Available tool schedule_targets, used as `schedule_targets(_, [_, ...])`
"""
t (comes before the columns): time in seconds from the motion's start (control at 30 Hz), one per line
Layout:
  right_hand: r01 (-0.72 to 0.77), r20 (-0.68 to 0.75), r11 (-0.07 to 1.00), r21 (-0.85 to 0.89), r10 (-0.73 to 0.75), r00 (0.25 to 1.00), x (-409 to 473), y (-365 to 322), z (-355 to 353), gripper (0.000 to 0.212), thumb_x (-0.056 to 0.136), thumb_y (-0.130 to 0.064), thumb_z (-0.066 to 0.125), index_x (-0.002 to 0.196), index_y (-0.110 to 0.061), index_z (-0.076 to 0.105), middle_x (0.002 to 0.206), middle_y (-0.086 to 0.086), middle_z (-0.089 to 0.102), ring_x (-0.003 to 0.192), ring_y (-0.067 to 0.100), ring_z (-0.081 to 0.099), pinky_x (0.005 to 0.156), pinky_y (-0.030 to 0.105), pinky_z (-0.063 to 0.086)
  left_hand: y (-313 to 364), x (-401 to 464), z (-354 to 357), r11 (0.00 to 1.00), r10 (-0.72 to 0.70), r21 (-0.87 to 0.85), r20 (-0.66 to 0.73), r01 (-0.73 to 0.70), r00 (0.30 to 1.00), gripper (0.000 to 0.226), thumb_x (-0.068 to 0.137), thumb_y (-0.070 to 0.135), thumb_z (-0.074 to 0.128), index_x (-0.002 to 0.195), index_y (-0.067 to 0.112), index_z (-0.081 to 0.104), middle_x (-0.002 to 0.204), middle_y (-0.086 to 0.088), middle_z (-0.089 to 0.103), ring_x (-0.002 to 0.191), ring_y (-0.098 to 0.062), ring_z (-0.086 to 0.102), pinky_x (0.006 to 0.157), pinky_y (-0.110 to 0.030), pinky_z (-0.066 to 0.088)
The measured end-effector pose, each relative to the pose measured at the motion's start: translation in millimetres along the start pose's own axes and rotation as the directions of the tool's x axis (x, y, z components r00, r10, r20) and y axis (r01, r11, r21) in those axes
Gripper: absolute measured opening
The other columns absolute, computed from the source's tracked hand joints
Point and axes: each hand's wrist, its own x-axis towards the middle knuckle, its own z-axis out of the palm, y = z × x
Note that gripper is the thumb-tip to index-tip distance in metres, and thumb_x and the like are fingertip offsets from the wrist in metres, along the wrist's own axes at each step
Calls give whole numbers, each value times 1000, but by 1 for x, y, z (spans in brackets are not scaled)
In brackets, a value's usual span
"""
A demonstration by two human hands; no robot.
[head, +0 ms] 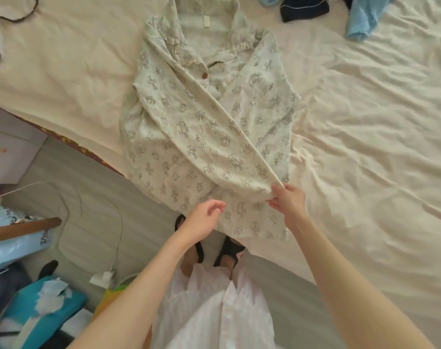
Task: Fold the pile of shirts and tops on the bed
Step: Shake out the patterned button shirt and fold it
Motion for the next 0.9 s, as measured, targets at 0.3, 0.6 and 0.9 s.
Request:
schedule_targets(0.3, [-39, -53, 973, -229, 28, 998, 14, -14, 5, 45, 100, -25, 31, 116, 12, 51, 98, 21, 67, 68, 18, 66, 74, 39, 53, -10, 3, -34, 970, -89, -236, -122, 58, 989, 25, 100, 11, 37, 110, 20, 58, 103, 3, 64, 97, -11, 60, 81, -22, 50])
schedule_targets(0.6, [166, -164, 662, -731, -406, 899, 28, -83, 56, 47, 97, -37, 42, 133, -7, 43, 134, 12, 48, 122, 28, 46, 100, 44, 37, 0, 70, -159, 859, -225, -511, -389, -6, 893, 25, 98, 2, 37, 109, 11, 57, 97, -2, 62, 82, -14, 60, 73, -24, 52])
schedule_targets(0.9, [639, 318, 346, -687, -648, 692, 70, -235, 234, 40, 99, -33, 41, 128, -8, 48, 126, 8, 54, 116, 22, 50, 97, 36, 42, 40, 162, -260, 548, -511, -835, -280, 57, 812, 15, 94, 11, 49, 83, 9, 58, 79, -3, 59, 68, -14, 55, 65, -23, 47])
